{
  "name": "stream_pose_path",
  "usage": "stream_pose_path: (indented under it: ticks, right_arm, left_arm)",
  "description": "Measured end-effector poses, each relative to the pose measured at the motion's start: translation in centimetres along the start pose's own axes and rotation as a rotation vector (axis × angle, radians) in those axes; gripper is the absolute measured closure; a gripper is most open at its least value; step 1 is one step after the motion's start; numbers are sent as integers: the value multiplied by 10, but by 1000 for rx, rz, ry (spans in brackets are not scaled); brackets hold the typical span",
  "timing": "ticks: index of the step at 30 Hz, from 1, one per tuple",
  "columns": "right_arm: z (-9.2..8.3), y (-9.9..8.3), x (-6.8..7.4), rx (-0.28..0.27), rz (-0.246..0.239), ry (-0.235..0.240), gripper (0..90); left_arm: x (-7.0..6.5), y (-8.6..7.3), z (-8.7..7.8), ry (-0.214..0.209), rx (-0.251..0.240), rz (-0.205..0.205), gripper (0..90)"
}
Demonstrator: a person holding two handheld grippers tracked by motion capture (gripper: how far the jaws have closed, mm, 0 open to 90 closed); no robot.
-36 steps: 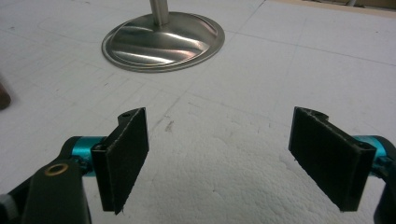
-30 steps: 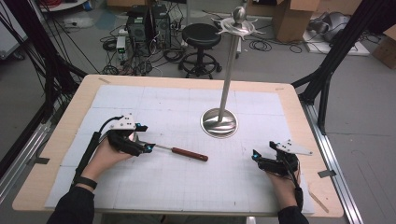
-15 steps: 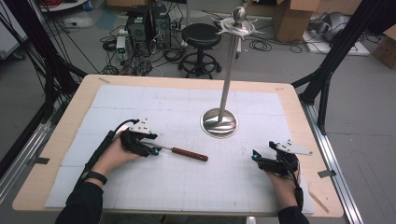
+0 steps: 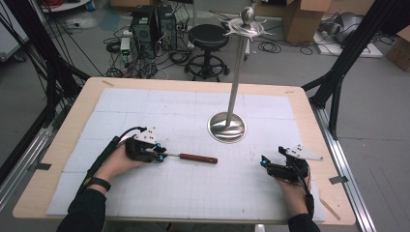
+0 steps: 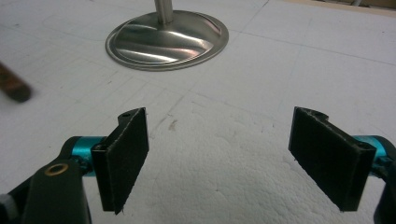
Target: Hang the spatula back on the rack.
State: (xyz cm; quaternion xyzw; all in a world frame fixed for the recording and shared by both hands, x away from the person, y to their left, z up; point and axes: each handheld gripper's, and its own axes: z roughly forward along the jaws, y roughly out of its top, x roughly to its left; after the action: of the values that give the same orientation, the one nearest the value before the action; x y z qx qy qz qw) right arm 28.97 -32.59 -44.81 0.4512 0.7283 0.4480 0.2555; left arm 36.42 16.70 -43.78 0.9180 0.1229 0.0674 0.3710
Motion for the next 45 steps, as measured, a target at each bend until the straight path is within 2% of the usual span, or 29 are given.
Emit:
stream_pose_path:
  ticks: [4, 6, 12, 13, 17, 18, 19, 20, 26, 28, 31, 34, 37, 38, 39, 40, 41, 44, 45]
  right_arm:
    - [0, 0, 0, 3, 5, 1, 193]
    - [0, 0, 0, 3, 4, 1, 193]
    - [0, 0, 0, 4, 1, 1, 193]
    - [0, 0, 0, 5, -2, 0, 193]
    - [1, 0, 0, 6, -2, -2, 194]
    - [1, 0, 0, 6, -3, -3, 194]
    - [1, 0, 0, 8, 2, -1, 193]
    - [1, 0, 0, 8, 0, -1, 194]
    - [1, 0, 0, 9, 0, 1, 194]
    - [1, 0, 0, 12, 3, 4, 194]
    - [1, 1, -1, 12, 6, 3, 195]
    - [1, 0, -1, 12, 5, 4, 195]
    - [1, 0, 0, 13, 2, 4, 195]
    - [1, 1, 0, 14, 4, 5, 195]
    - [1, 0, 0, 14, 5, 2, 195]
    - [1, 1, -1, 13, 3, 1, 195]
    - [1, 1, -1, 11, 4, 2, 195]
    - [1, 0, -1, 11, 4, 2, 195]
    - [1, 0, -1, 11, 2, 1, 195]
  left_arm:
    - [-4, 3, 0, -2, 26, 12, 818]
    - [-5, 4, -1, 7, 42, -13, 837]
    - [-5, 7, 1, 14, 62, -44, 830]
    - [-5, 9, 1, 14, 73, -46, 827]
    - [-5, 24, 5, 24, 182, -62, 826]
    - [-5, 26, 6, 19, 192, -79, 828]
    - [-4, 26, 6, 18, 202, -79, 830]
    - [-4, 26, 6, 15, 195, -91, 833]
    - [-3, 26, 5, 12, 199, -84, 842]
    - [-3, 26, 6, 5, 186, -107, 843]
    - [-3, 25, 4, 16, 188, -94, 844]
    - [-5, 26, 0, 46, 155, -87, 845]
    - [-7, 26, -8, 73, 58, -105, 845]
    - [-8, 26, -11, 92, 1, -124, 845]
    - [-8, 27, -14, 109, -9, -117, 845]
    - [-9, 28, -17, 125, -55, -130, 845]
    - [-9, 29, -21, 139, -78, -128, 845]
    - [-10, 32, -27, 161, -189, -161, 845]
    - [-10, 32, -29, 161, -206, -163, 845]
